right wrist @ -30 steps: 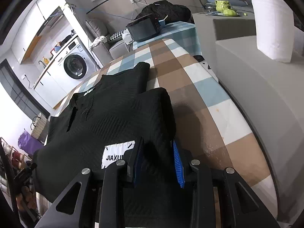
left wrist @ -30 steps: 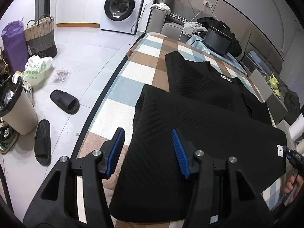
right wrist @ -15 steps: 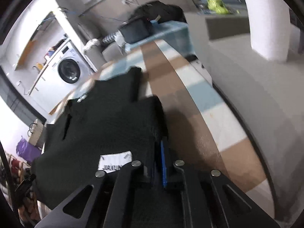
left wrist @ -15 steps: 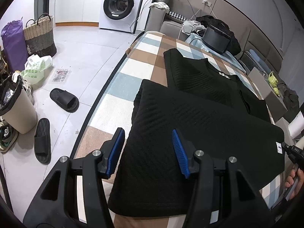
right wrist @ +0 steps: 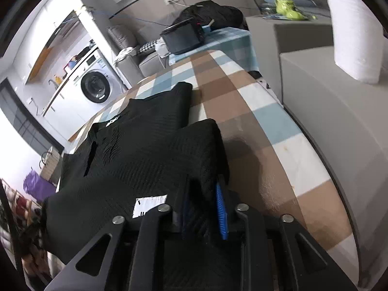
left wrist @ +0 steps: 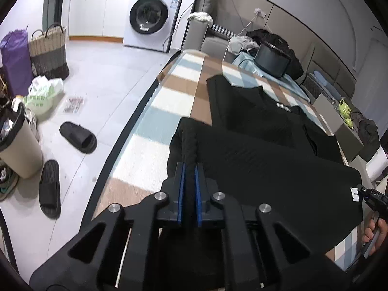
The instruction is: Fold small clothes
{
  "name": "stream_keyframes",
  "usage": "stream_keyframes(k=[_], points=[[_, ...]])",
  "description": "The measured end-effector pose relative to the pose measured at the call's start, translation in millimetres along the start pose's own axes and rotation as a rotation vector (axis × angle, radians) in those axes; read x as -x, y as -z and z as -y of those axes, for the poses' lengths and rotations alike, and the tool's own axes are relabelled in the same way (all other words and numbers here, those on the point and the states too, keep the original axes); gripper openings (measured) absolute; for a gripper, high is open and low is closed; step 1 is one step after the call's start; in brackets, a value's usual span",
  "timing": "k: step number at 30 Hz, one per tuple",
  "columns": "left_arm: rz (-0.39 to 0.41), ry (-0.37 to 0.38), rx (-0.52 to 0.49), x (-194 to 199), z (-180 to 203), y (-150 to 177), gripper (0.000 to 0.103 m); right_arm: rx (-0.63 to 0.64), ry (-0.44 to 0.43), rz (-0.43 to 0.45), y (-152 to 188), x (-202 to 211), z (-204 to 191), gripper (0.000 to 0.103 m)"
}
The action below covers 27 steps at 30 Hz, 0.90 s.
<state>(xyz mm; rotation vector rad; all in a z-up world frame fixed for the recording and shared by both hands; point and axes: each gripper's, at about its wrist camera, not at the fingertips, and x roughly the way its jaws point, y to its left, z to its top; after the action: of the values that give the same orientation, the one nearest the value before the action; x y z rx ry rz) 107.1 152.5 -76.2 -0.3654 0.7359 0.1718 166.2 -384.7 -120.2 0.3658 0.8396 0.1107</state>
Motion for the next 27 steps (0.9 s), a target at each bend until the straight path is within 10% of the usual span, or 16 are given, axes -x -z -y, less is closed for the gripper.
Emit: stream_keyframes(k=[5, 12, 19, 27], points=[[0.059, 0.011, -0.016, 10, 5, -14, 0.003, -0.005, -0.073, 0.133, -5, 28, 2, 0.003], [-0.021, -0.025, 0.009, -19, 1, -15, 0.004, -0.016, 0.063, 0.048, -6, 4, 5, 0.008], [-0.032, -0.014, -0.003, -15, -4, -2, 0.047, -0.072, 0.009, 0.039, 8, 24, 25, 0.034], [-0.069, 0.013, 0.025, -22, -9, 5, 0.049, -0.032, -0.002, 0.019, 20, 25, 22, 0.039]])
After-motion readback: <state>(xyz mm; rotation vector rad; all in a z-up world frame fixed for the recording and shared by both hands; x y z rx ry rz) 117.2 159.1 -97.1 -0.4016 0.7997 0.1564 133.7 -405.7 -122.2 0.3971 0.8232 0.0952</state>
